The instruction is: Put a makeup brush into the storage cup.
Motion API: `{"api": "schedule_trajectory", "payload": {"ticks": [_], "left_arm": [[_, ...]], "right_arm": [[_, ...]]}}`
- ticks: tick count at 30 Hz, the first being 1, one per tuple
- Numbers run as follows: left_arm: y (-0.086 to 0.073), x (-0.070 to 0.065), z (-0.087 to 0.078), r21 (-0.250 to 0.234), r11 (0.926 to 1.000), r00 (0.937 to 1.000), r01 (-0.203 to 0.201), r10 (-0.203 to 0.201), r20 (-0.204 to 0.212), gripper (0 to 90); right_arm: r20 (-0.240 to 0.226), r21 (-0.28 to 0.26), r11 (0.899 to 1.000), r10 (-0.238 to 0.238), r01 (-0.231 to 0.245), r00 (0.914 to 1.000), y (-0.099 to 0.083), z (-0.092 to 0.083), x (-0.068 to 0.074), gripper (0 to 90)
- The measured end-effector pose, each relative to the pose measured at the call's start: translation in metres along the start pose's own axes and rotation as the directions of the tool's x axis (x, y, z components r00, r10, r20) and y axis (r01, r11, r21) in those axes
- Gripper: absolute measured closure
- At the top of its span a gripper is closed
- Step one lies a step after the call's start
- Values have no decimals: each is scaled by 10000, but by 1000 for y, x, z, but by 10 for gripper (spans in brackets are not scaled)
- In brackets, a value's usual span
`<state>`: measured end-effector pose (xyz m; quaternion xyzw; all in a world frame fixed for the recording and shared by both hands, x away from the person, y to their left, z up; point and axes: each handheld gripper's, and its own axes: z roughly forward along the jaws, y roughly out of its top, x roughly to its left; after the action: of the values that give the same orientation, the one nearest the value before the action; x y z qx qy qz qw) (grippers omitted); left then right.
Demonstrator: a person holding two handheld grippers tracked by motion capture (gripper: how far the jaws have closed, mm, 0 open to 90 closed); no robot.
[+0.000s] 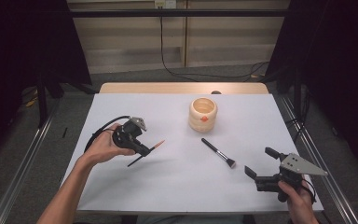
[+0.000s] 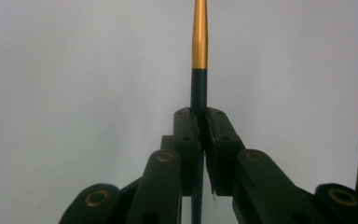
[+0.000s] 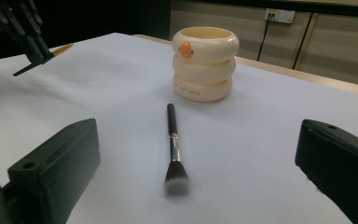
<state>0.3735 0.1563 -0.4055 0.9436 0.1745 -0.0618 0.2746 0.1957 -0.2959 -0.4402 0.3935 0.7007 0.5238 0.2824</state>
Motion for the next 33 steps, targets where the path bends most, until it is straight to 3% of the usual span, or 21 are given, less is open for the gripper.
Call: {"api": "schedule_trajectory", "payload": {"ticks": [2,3,7,9,12,13,14,15,19,27,29,30,32,33], "left_arm": [[0,0,-3,-53,10000,10000,-64,64,1,839],[0,-1,-3,-289,9995,9999,150,-152,-67,839],[0,-2,-5,-380,9993,9998,27,-34,-171,839],[0,-4,-4,-668,9973,9994,297,-309,-173,839],[-2,-3,-5,-752,9969,9984,246,-283,-481,839],[-3,-4,-5,-1073,9933,9985,439,-472,-285,839],[-4,-3,-7,-1205,9918,9978,415,-473,-455,839],[-5,-4,-6,-1413,9879,9964,643,-713,-450,839],[-9,-4,-7,-1717,9831,9959,630,-732,-538,839],[-14,-9,-6,-2805,9573,9916,702,-975,-848,839],[-15,-11,-7,-3168,9461,9910,675,-1004,-886,839],[-15,-11,-8,-3231,9443,9915,631,-961,-873,839],[-16,-13,-8,-3621,9300,9918,633,-989,-808,839],[-17,-13,-7,-3659,9288,9929,592,-927,-747,839]], "right_arm": [[-6,3,10000,7,-7,10000,0,0,0,0],[2,2,10000,11,-11,10000,0,0,0,0],[-41,-35,10000,3,-4,10000,0,0,1,0],[-40,-36,10000,10,-11,10000,0,0,0,0],[-23,-29,10000,-9,9,10000,0,-1,0,0],[-20,-34,10000,-9,9,10000,0,-1,0,0],[-21,-33,10000,-7,7,10000,0,-1,0,0],[-19,-41,10000,18,-18,10000,0,-1,0,0],[-2,-27,10000,-4,4,10000,0,0,0,0],[-27,-33,10000,-11,11,10000,0,-1,0,0],[-30,-38,10000,0,0,10000,0,-1,0,0],[-35,-35,10000,-5,5,10000,0,0,0,0],[-31,-21,10000,4,-4,10000,0,0,0,0],[-37,-20,10000,1,-1,10000,0,0,1,0]]}}
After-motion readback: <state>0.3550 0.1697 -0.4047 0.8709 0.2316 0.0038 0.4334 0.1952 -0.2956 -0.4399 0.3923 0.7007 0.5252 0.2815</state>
